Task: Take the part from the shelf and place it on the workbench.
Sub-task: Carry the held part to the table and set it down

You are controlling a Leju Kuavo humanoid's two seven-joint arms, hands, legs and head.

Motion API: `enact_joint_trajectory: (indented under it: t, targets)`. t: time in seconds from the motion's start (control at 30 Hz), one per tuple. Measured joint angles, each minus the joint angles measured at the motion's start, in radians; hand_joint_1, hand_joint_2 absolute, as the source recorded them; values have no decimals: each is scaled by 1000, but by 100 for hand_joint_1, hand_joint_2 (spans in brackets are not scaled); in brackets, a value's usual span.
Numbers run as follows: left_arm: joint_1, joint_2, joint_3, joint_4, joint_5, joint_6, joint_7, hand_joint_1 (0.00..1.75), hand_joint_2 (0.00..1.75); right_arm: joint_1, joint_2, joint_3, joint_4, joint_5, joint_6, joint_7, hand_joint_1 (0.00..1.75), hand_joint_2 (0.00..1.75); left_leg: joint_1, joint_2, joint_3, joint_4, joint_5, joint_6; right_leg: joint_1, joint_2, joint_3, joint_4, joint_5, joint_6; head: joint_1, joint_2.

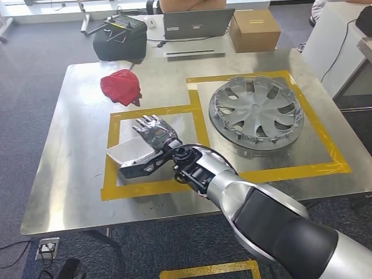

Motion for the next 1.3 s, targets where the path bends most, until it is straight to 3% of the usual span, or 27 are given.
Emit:
enact_joint_trajectory:
  t: [0.63,0.8,0.97,1.07,1.2,1.3]
  targets:
    - [0,0,0,0,1,0,4,0,0,-12,6,-55,0,-15,-22,-42,0,175,0,0,0,0,0,0,0,0,1,0,0,0,0,0]
    - [2,1,0,0,15,0,4,0,0,-16,6,-76,-6,-76,-32,-122,0,175,0,0,0,0,0,0,0,0,0,0,0,0,0,0]
    - [12,8,0,0,36,0,-2,0,0,-21,-6,-135,-46,-204,-4,-255,0,175,0,0,1,0,0,0,0,0,1,0,0,0,0,0]
    - [23,14,0,0,48,0,-10,0,0,-7,-50,-166,-127,-299,94,-265,0,175,0,0,2,0,0,0,0,0,2,-1,0,0,0,0]
    - [46,28,3,0,65,0,-19,0,0,46,-157,-234,-346,-630,367,-192,0,175,0,0,4,0,0,0,0,0,3,-1,0,0,1,0]
    - [58,37,4,0,74,0,-21,0,0,88,-230,-296,-512,-959,486,-130,0,175,0,0,4,0,0,1,-1,0,3,-2,1,1,2,0]
